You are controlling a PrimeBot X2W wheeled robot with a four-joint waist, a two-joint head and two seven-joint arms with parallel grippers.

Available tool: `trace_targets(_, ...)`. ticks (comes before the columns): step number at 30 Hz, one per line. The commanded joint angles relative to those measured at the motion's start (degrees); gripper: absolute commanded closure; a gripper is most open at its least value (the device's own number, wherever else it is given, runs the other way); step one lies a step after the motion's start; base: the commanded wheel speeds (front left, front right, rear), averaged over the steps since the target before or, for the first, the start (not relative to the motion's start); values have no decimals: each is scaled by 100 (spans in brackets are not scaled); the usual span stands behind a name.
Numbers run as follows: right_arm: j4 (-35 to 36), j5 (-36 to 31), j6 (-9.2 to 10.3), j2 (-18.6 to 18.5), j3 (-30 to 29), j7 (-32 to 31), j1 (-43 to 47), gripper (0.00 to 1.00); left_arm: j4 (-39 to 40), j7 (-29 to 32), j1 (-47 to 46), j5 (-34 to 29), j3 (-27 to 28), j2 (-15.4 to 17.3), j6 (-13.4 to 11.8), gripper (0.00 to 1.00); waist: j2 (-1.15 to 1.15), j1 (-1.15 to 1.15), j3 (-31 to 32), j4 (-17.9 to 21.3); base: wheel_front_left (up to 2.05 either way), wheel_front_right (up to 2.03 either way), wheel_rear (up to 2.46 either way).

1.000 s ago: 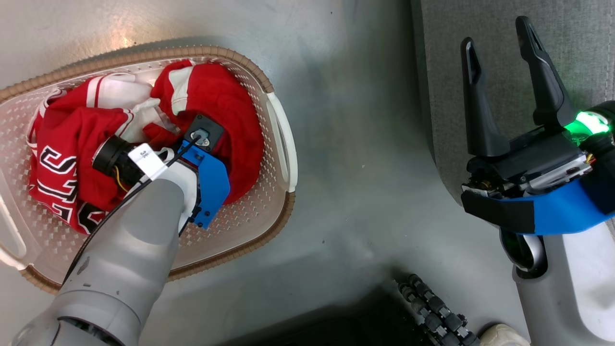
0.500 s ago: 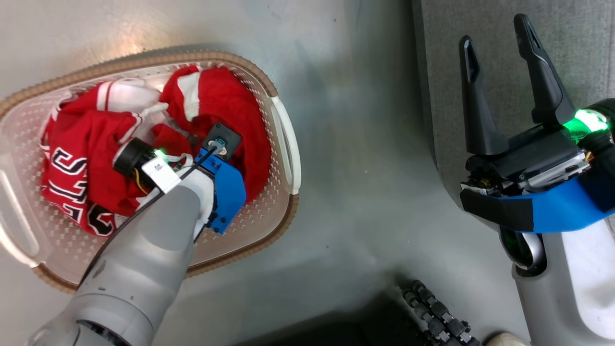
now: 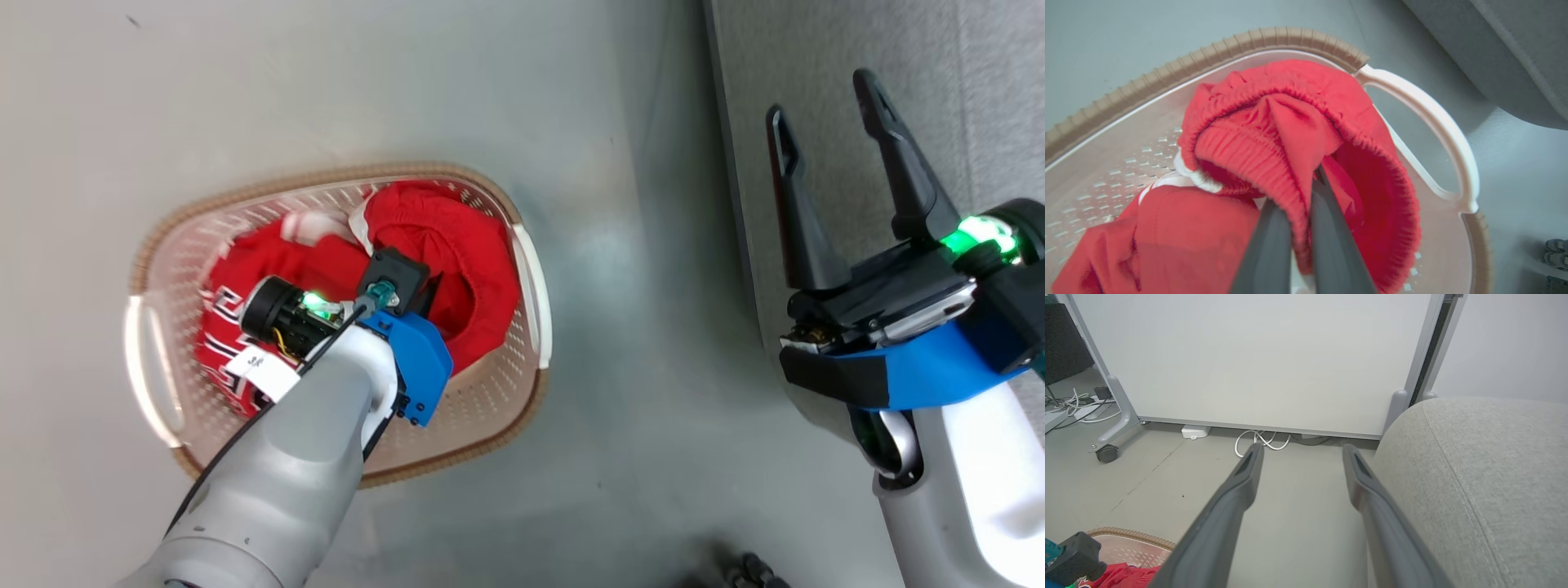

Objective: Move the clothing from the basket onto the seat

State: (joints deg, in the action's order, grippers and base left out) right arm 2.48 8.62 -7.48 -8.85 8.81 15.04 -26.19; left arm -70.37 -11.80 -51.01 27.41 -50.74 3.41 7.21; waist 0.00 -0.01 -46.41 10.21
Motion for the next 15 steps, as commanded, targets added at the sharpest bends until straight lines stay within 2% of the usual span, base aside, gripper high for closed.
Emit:
trace_targets(1,-31,-37,-3,-45,14,22,100,0,45,-100,64,50,-17,-23,39,100,0,1,477,-242,0,0,0)
trace_targets(8,-233,-68,-3,-44,30,22,453,0,261,-337,329,299,100,-41,39,100,0,1,1447,-455,0,0,0)
trace_targets(15,-394,-112,-3,19,27,22,850,0,1127,-345,674,284,648,156,-104,100,0,1,2274,-567,0,0,0)
